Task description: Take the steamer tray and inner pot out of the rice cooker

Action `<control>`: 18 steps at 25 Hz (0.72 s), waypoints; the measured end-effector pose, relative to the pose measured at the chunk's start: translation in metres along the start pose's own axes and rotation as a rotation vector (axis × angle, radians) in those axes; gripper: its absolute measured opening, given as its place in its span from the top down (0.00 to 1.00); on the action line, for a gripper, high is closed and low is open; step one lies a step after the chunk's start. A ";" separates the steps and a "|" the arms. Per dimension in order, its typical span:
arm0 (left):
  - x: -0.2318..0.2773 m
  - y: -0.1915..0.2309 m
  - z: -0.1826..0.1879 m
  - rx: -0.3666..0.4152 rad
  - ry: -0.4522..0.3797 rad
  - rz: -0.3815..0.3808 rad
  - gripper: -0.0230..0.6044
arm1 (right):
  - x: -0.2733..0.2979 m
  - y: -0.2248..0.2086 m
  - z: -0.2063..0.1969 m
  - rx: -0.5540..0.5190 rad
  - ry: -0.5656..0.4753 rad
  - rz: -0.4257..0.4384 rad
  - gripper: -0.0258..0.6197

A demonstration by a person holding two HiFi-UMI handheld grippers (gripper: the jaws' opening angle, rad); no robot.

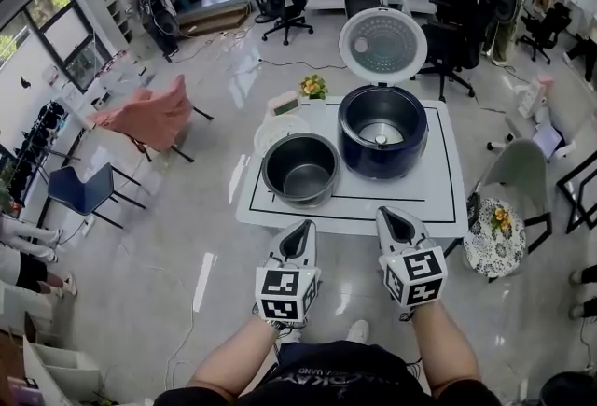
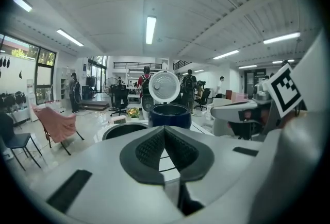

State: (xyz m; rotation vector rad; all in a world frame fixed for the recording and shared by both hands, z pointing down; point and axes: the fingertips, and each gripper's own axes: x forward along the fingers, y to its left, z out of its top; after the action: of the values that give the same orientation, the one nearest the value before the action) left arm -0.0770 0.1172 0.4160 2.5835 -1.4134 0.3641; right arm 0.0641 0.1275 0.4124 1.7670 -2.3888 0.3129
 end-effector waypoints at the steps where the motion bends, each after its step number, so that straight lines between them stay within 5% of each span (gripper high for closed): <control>1: -0.001 0.003 0.001 0.000 -0.003 -0.007 0.96 | 0.001 0.002 0.001 0.004 -0.003 -0.005 0.96; 18: 0.001 0.033 0.005 0.012 -0.004 -0.140 0.96 | 0.006 0.022 0.003 0.044 -0.009 -0.147 0.96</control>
State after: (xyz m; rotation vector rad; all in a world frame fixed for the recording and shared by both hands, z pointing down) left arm -0.1034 0.0974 0.4124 2.6746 -1.2262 0.3479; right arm 0.0409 0.1276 0.4094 1.9546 -2.2580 0.3417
